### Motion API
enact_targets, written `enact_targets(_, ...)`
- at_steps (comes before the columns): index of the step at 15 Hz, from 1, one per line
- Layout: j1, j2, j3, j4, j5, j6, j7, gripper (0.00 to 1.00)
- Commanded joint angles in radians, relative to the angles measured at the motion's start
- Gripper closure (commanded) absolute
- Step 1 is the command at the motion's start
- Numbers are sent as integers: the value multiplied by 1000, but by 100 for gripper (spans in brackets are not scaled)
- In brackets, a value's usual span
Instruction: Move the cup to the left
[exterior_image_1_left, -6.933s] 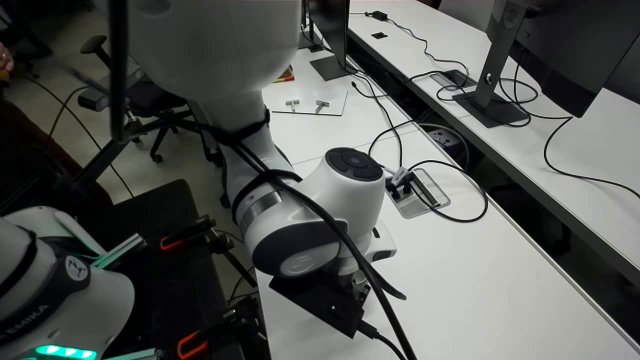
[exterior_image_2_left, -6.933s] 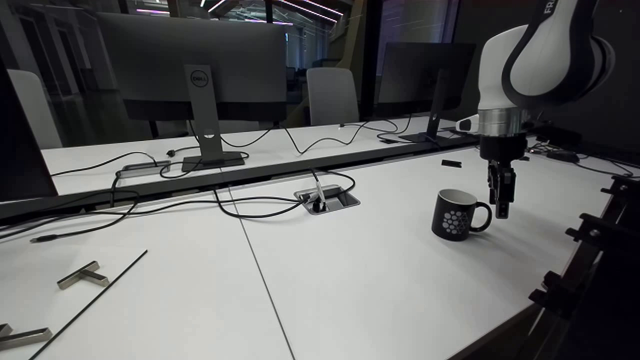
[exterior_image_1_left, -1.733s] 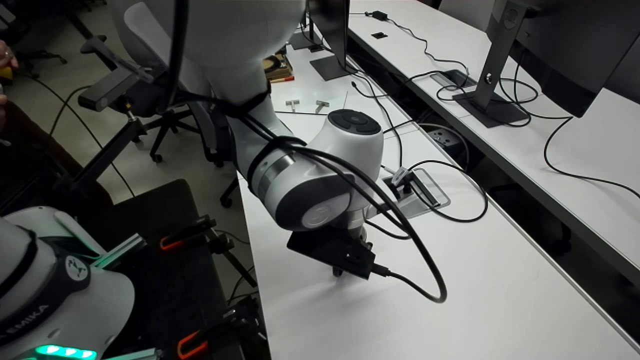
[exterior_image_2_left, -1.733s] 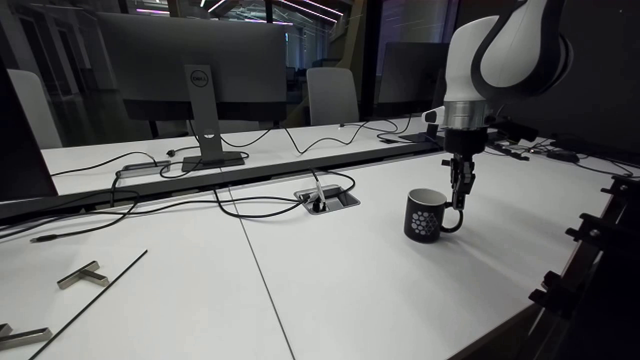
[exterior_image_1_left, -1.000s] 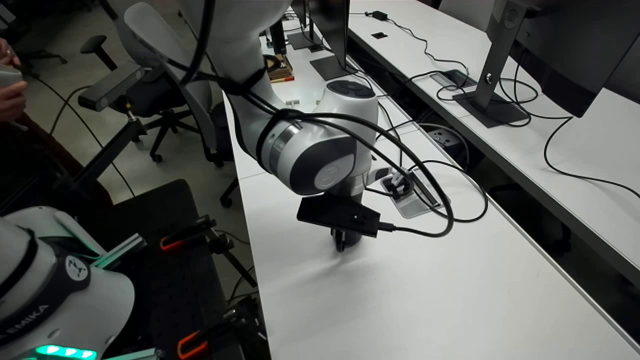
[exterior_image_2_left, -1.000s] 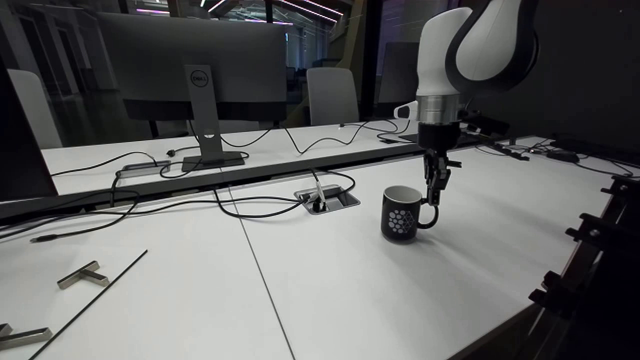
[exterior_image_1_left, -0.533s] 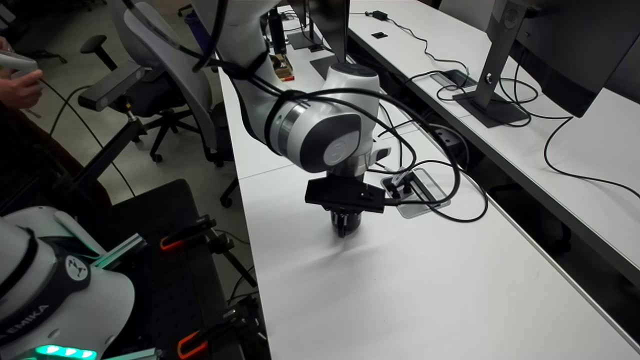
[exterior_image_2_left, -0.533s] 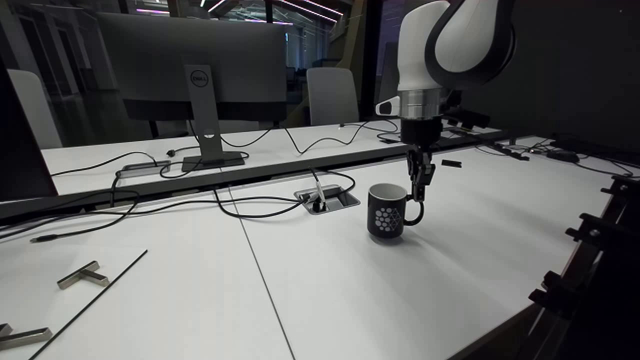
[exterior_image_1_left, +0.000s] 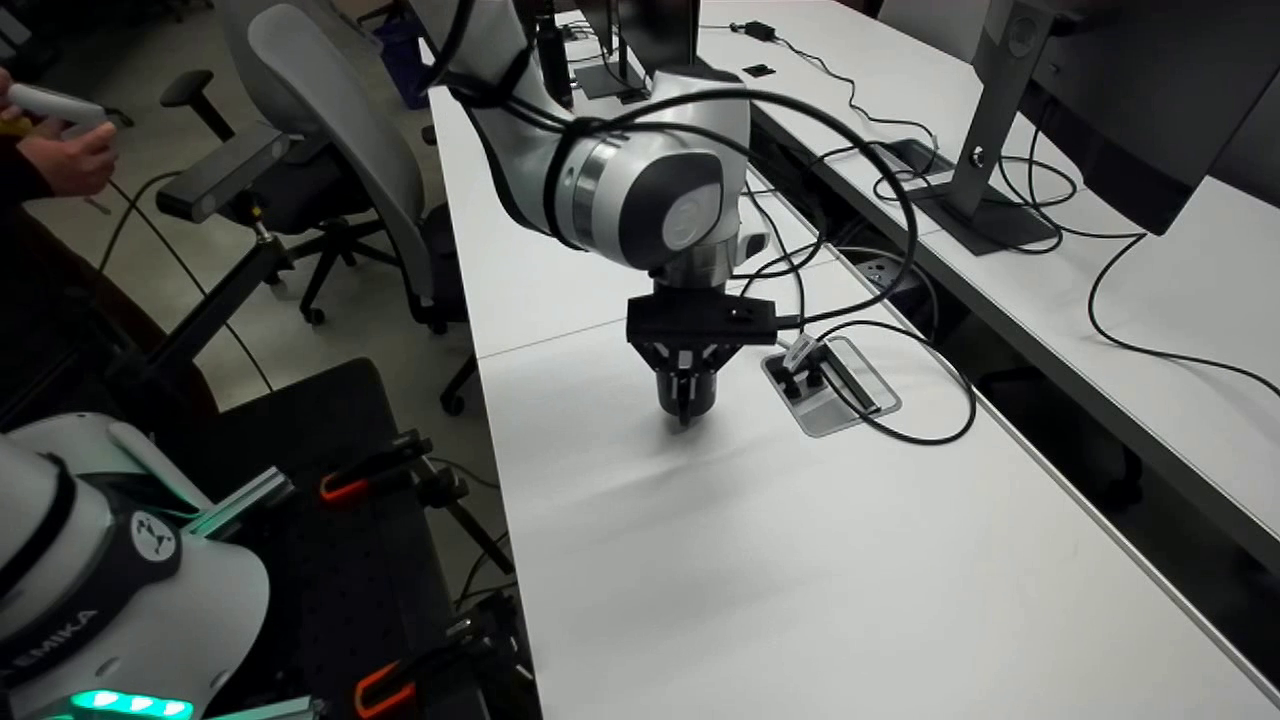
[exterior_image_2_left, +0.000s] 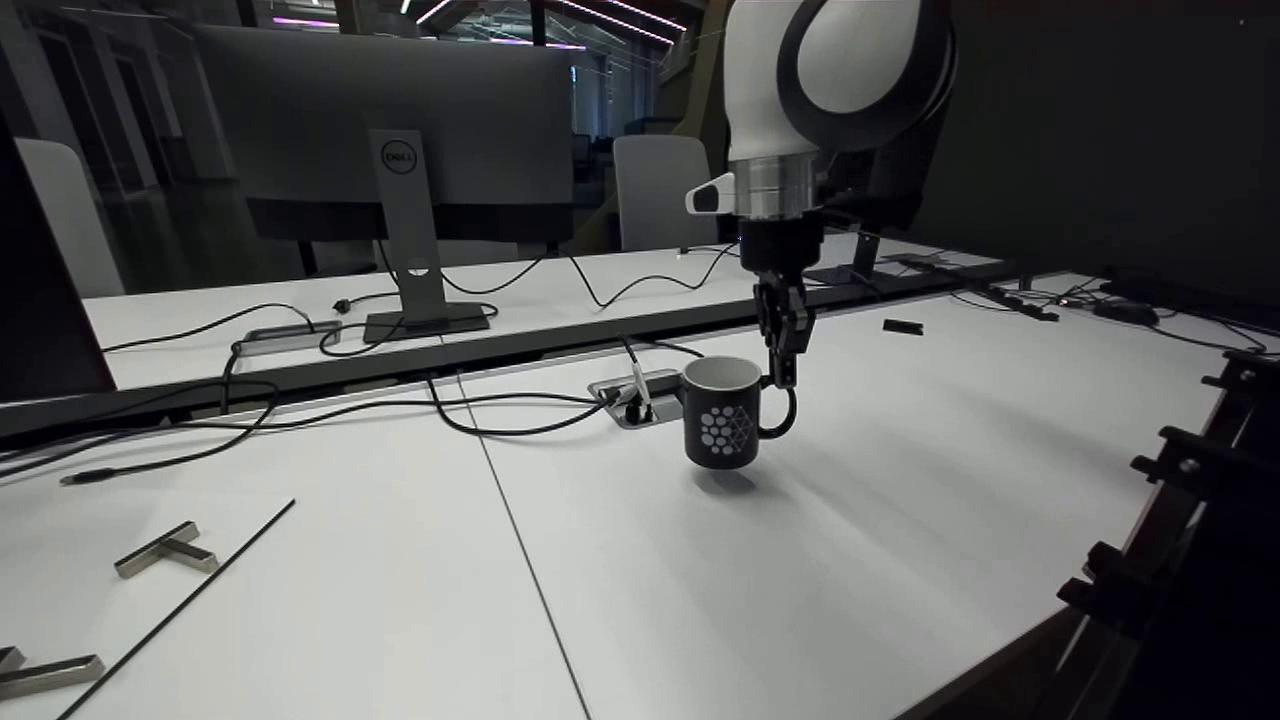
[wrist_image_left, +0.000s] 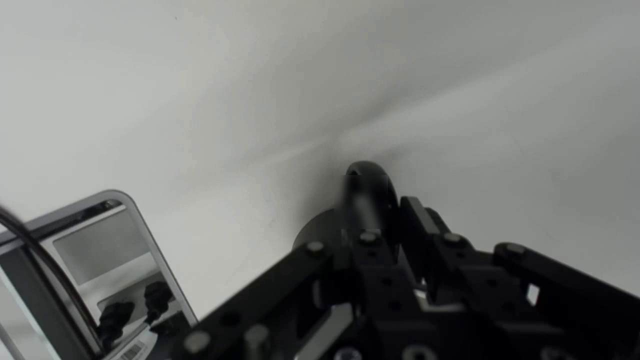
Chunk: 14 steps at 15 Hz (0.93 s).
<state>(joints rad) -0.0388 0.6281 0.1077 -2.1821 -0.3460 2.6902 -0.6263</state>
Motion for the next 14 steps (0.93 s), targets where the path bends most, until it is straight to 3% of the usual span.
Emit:
enact_targets(1, 33, 19, 16, 75, -9, -65, -25, 96)
enact_targets(7, 12, 77, 80, 143, 40, -106, -85, 96)
enact_targets(14, 29, 133, 105, 206, 38, -155, -142, 96)
